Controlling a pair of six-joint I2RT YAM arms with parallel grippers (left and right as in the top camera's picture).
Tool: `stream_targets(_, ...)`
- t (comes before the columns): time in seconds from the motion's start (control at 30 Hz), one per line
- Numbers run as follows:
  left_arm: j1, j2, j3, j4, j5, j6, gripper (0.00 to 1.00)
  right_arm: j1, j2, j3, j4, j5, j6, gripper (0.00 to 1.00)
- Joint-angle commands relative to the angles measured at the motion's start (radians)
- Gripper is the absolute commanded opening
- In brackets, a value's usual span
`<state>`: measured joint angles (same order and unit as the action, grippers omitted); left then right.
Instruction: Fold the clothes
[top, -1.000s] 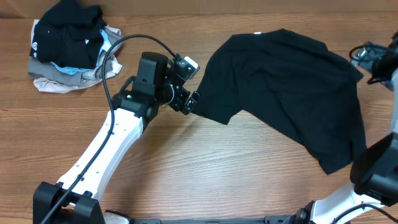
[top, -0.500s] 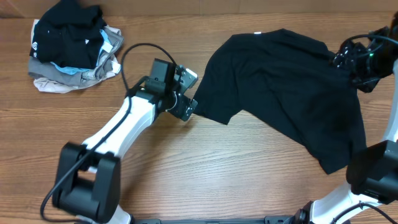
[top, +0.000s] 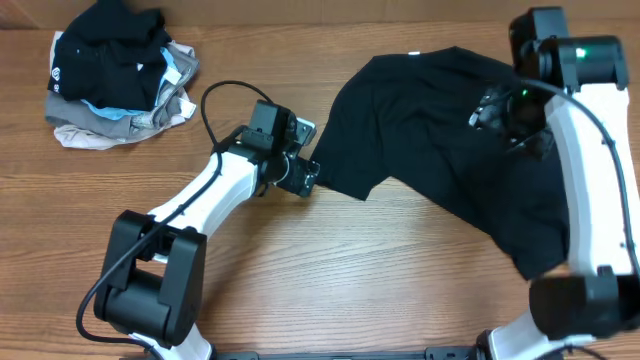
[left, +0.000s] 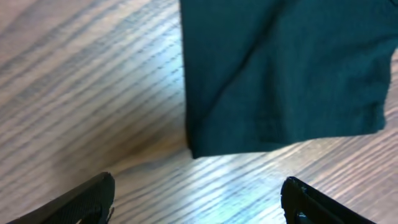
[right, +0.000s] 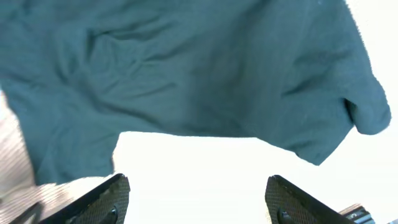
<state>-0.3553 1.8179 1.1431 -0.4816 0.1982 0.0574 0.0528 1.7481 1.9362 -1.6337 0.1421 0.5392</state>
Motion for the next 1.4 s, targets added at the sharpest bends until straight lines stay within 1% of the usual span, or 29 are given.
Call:
stream_targets(0.0,-0.031,0.006,0.018,-0.004,-0.014,-0.039,0.87,-0.002,-0.105,0.009,-0.011,0.068,0.068,0.75)
stream_targets(0.1,-0.046,0.008,0.018,0.015,-0.053,-0.035,0.86,-0.007,-0.150,0.009,-0.037,0.071,0.068,0.75)
stream_targets(0.17,-0.055,0.010,0.018,0.035,-0.052,-0.035,0.86,-0.021,-0.181,0.009,-0.057,0.084,0.067,0.78)
stream_targets(0.3,-0.065,0.022,0.018,0.061,-0.069,-0.035,0.83,-0.051,-0.217,0.009,-0.060,0.085,0.056,0.79)
stream_targets(0.4,-0.066,0.056,0.018,0.085,-0.097,-0.035,0.83,-0.060,-0.234,0.009,-0.060,0.082,0.056,0.80)
stream_targets(0.63,-0.077,0.108,0.018,0.122,-0.094,-0.029,0.83,-0.061,-0.237,0.009,-0.060,0.083,0.056,0.81)
stream_targets(0.87,-0.094,0.111,0.018,0.132,-0.093,0.018,0.86,-0.061,-0.237,0.009,-0.059,0.085,0.061,0.81)
stream_targets(0.97,-0.113,0.129,0.018,0.139,-0.094,0.046,0.83,-0.061,-0.236,0.008,-0.056,0.085,0.065,0.81)
stream_targets(1.1,-0.144,0.186,0.018,0.142,-0.111,0.066,0.73,-0.061,-0.235,0.008,-0.051,0.085,0.064,0.82)
stream_targets(1.17,-0.154,0.214,0.018,0.140,-0.121,0.065,0.61,-0.061,-0.235,0.009,-0.051,0.085,0.064,0.82)
stream_targets(1.23,-0.158,0.235,0.018,0.135,-0.132,0.055,0.46,-0.061,-0.235,0.008,-0.051,0.085,0.064,0.82)
stream_targets(1.27,-0.158,0.237,0.018,0.131,-0.143,0.040,0.35,-0.061,-0.235,0.008,-0.050,0.085,0.064,0.82)
stream_targets(1.3,-0.154,0.236,0.019,0.127,-0.188,-0.002,0.13,-0.061,-0.235,0.008,-0.048,0.085,0.064,0.82)
stream_targets(1.33,-0.150,0.231,0.021,0.124,-0.222,-0.035,0.04,-0.061,-0.235,0.008,-0.048,0.084,0.064,0.82)
stream_targets(1.37,-0.146,0.227,0.025,0.117,-0.249,-0.065,0.04,-0.061,-0.235,0.008,-0.048,0.081,0.064,0.82)
